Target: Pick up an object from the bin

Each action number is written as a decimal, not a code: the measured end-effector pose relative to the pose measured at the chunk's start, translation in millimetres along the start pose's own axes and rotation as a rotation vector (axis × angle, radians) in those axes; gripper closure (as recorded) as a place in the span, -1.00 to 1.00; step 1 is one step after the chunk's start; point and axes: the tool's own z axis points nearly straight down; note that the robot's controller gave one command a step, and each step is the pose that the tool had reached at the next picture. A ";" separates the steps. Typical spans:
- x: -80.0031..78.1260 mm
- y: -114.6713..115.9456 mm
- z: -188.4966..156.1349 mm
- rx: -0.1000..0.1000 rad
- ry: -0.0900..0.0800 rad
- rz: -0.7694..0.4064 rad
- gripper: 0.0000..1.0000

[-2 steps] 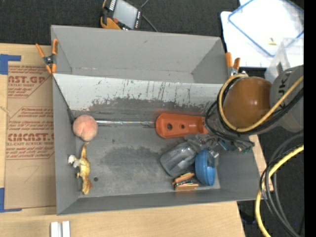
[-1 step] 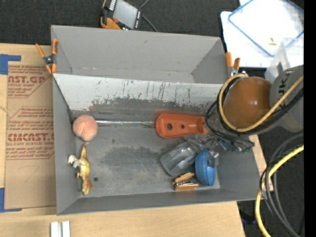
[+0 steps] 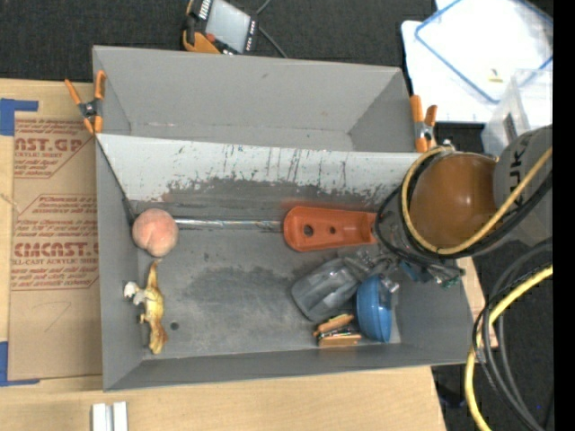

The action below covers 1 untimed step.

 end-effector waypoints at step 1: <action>-54.2 -22.2 -192.6 -0.018 0.015 -0.002 1.00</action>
Offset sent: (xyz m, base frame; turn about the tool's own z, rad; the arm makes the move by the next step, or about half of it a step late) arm 0.0000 0.0000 0.0000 0.0000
